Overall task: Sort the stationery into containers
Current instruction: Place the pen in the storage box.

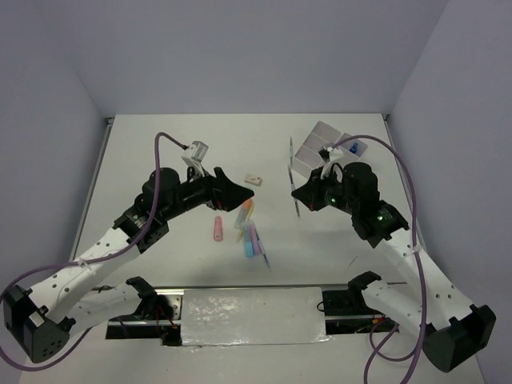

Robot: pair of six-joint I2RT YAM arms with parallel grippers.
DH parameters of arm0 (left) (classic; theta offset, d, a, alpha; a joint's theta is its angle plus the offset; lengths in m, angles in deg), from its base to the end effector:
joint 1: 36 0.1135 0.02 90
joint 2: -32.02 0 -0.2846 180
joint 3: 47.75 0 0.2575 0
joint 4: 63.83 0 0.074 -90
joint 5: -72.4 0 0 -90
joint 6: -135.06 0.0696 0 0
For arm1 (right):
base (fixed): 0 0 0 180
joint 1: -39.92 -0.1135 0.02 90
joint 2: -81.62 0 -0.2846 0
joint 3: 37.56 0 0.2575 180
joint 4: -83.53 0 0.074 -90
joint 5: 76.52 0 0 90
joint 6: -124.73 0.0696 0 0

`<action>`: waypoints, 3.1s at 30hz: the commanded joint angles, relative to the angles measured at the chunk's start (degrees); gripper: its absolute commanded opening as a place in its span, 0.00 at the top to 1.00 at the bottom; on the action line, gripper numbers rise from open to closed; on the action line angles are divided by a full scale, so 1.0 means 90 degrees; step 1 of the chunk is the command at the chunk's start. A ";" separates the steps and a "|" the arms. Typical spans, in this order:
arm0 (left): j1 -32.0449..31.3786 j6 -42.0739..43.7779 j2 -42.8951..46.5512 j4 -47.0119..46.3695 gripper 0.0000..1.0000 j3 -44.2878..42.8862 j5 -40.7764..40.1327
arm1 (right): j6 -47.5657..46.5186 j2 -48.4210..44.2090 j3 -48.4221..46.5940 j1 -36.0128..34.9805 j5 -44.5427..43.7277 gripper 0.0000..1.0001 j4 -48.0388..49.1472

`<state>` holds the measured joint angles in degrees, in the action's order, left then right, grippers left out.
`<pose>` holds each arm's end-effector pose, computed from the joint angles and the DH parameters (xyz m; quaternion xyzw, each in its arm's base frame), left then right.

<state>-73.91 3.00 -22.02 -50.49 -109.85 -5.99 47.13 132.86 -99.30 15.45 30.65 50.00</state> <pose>0.1882 -0.1643 0.3669 0.0415 0.7371 -0.4880 0.4656 0.1957 0.1116 0.3274 -0.1686 0.8115 0.2906 0.4782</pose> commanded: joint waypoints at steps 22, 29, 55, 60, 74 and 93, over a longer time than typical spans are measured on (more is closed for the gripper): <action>-0.0455 -0.0141 -0.1515 -0.2376 0.07 -0.0652 0.1414 | 0.1512 -0.0938 0.1047 -0.0201 0.2486 1.00 0.2560; -0.0583 -0.0248 -0.1934 -0.2659 0.19 -0.0809 0.1512 | 0.1737 -0.0850 0.1164 -0.0299 0.2897 1.00 0.3057; -0.0378 0.1890 -0.4442 -0.3371 1.00 -0.3753 -0.0764 | 0.2283 -0.2440 0.0403 -0.0250 -0.3477 0.19 -0.1392; -0.0358 0.2445 -0.6463 -0.4027 1.00 -0.6045 -0.1202 | 0.2566 -0.3388 0.0422 -0.0250 -0.4573 0.18 -0.1805; -0.0075 0.2311 -1.0781 -0.5549 0.91 -0.9656 -0.1261 | 0.2353 -0.3985 0.0862 -0.0250 -0.4193 0.19 -0.1415; -0.0114 0.1734 -1.1379 -0.6010 0.34 -0.9578 -0.1340 | 0.2069 -0.3614 0.0949 -0.0260 -0.3685 0.19 -0.0985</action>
<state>-74.56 19.50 -127.61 -100.65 -196.84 -19.54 66.43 99.20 -90.80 13.17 -3.77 37.95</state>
